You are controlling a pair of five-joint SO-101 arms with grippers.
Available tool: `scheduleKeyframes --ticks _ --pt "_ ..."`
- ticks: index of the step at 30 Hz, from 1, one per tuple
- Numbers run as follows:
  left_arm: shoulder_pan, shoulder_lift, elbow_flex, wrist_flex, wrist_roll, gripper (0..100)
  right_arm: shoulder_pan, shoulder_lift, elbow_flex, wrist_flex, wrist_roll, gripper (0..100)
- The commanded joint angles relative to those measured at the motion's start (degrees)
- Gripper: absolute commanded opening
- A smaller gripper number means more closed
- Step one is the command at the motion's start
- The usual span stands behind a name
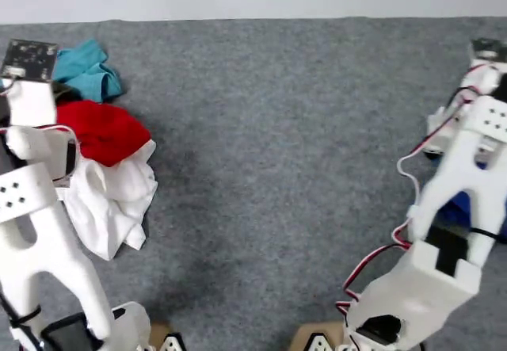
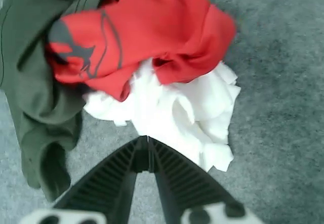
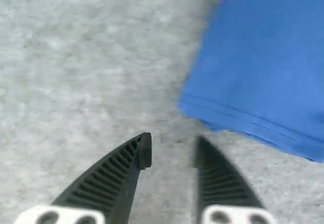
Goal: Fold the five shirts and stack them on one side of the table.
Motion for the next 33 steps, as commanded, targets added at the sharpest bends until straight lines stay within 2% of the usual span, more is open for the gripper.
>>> scheduleKeyframes --ticks 1,6,10,14,21,30,33 --pt "1.7 -1.9 -1.9 1.3 0.2 0 -4.4 -7.5 2.6 2.4 -1.1 1.5" --pt "2.8 -1.8 -0.8 1.4 0.1 0 -9.7 -15.9 12.2 2.3 -1.1 1.4" --pt "1.8 0.5 5.7 1.4 -0.4 1 -11.6 -21.5 21.5 2.3 -1.0 1.7" --pt "-2.4 4.5 10.7 0.4 -4.2 8 -11.3 -24.9 29.7 2.3 -0.9 1.7" --pt "-8.1 9.7 10.7 -4.0 -12.8 19 -11.1 -27.2 40.7 2.2 -1.1 1.5" --pt "-7.9 27.2 10.4 -11.6 -13.5 19 -11.1 -30.1 42.6 2.2 -1.1 1.5" --pt "-7.4 30.5 9.5 -12.0 -13.5 10 -11.1 -31.2 42.6 2.3 -1.1 1.5"
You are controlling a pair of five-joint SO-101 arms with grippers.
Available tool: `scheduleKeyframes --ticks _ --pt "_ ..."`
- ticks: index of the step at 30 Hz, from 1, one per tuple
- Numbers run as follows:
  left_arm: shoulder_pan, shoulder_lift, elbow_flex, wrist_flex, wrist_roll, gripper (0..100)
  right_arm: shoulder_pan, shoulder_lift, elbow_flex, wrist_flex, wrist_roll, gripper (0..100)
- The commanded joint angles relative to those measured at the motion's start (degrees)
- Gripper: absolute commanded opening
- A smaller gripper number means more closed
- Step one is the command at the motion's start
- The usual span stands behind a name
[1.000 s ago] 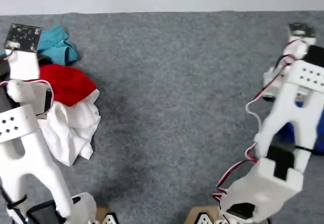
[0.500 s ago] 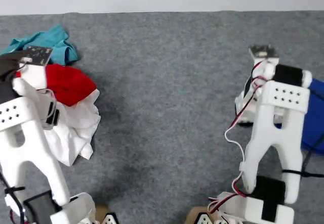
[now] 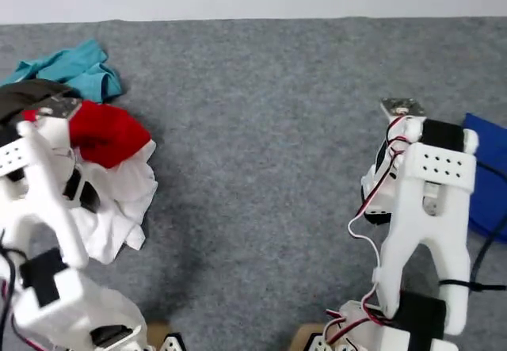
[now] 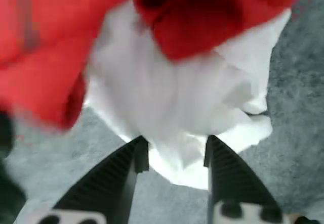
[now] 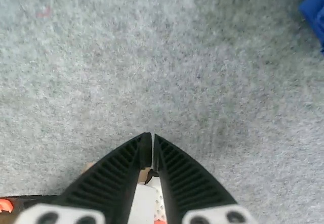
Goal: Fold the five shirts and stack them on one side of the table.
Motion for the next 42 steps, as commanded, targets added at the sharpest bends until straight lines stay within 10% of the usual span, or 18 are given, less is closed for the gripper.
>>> scheduleKeyframes --ticks 1,17,27,42 --pt "0.6 1.6 -2.2 -1.0 -0.3 5 -0.2 -3.4 -0.4 2.2 -0.7 1.5" --pt "3.3 -38.5 -16.8 1.1 13.5 0 -0.1 -6.4 3.5 2.2 -0.8 1.5" --pt "21.5 -54.2 -23.7 -5.3 18.9 0 -0.1 -6.4 7.7 2.2 -0.8 1.5" --pt "50.7 -43.7 -23.4 -14.9 19.3 0 -0.1 -6.4 7.7 2.2 -0.8 1.5"
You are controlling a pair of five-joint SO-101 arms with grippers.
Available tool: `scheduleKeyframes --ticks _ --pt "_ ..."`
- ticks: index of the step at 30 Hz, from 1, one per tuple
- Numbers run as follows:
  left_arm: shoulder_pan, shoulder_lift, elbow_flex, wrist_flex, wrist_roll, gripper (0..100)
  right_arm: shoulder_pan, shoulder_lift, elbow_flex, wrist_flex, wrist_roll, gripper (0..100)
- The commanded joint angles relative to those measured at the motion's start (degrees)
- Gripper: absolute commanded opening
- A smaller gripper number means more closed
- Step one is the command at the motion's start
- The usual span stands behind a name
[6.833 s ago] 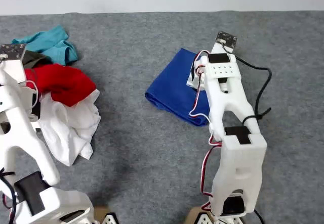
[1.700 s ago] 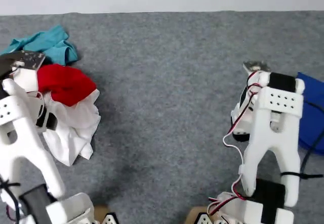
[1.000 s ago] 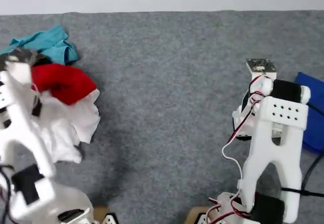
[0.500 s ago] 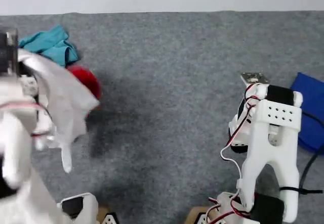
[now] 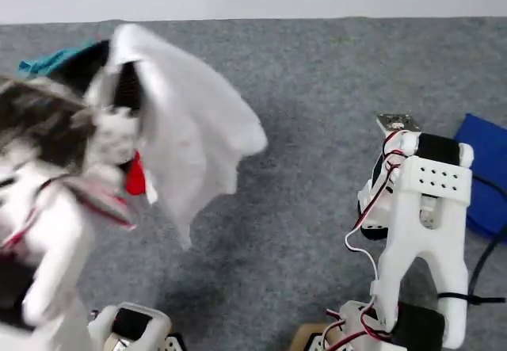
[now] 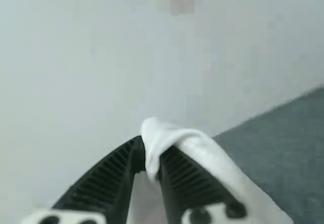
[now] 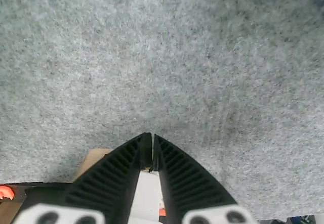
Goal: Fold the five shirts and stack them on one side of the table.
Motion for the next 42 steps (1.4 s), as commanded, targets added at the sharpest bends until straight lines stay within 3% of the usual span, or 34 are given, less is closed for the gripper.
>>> scheduleKeyframes --ticks 1,9,14,18,23,29,36,42 --pt "4.7 5.9 -1.1 -1.9 0.4 0 -0.1 -2.2 0.0 2.2 -0.6 1.5" --pt "1.8 25.9 -1.1 -4.0 0.0 0 -0.1 -2.2 0.1 2.2 -0.6 1.5" --pt "-5.8 42.4 -1.2 -5.0 -2.0 0 -0.1 -2.2 0.1 2.2 -0.6 1.5" --pt "-13.7 53.5 -1.5 -10.9 -4.0 3 -0.1 -2.2 0.1 2.2 -0.5 1.5" --pt "-19.6 59.1 -1.5 -14.7 -8.8 16 -0.1 -2.2 0.1 2.2 -0.5 1.5" --pt "-20.3 59.1 -1.9 -13.5 -16.7 17 -0.1 -1.7 0.2 2.2 -0.4 1.5" --pt "-20.5 59.1 -13.5 -2.5 -19.8 17 -0.1 -1.7 2.1 2.1 -0.3 1.5" --pt "-14.7 59.2 -25.0 17.7 -25.4 17 -0.1 -2.0 7.4 2.0 -0.3 1.5"
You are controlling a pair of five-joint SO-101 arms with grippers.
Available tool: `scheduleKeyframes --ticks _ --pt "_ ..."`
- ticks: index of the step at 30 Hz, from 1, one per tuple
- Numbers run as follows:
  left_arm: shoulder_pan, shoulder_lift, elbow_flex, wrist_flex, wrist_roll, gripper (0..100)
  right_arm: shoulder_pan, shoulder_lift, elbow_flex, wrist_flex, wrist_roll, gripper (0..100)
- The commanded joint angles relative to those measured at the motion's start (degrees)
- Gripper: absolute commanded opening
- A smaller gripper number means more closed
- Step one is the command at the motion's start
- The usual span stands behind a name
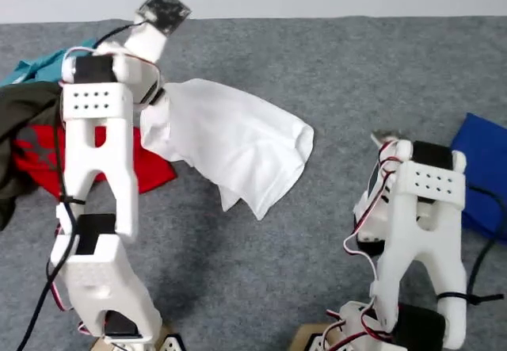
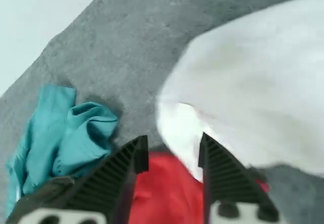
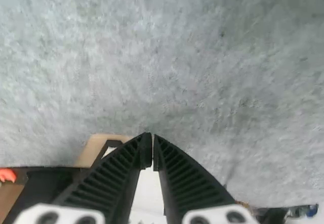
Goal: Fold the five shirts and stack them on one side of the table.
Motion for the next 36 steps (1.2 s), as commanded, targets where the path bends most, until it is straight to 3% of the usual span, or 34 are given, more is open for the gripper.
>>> scheduleKeyframes --ticks 1,4,11,15,20,27,36 --pt "4.4 -0.4 -6.5 12.7 -2.7 17 0.0 -2.1 0.7 2.0 -0.3 1.5" --pt "8.1 -0.4 -7.7 17.5 -2.6 17 0.0 -2.2 0.7 1.7 -0.2 1.6" --pt "18.7 -0.4 2.9 17.7 -2.4 17 0.2 -2.2 0.7 1.3 -0.2 1.6" --pt "25.7 -0.3 9.5 17.6 -2.5 17 4.4 -2.2 0.7 0.1 0.4 1.7" --pt "31.8 0.2 16.8 13.0 -2.7 17 12.1 -2.2 0.7 0.0 7.0 1.7" --pt "35.2 0.3 25.7 6.0 -5.4 17 19.9 -2.2 0.7 0.0 12.2 1.7" --pt "32.8 0.4 34.2 -4.0 -9.8 17 20.8 -2.2 0.6 0.0 13.5 1.7"
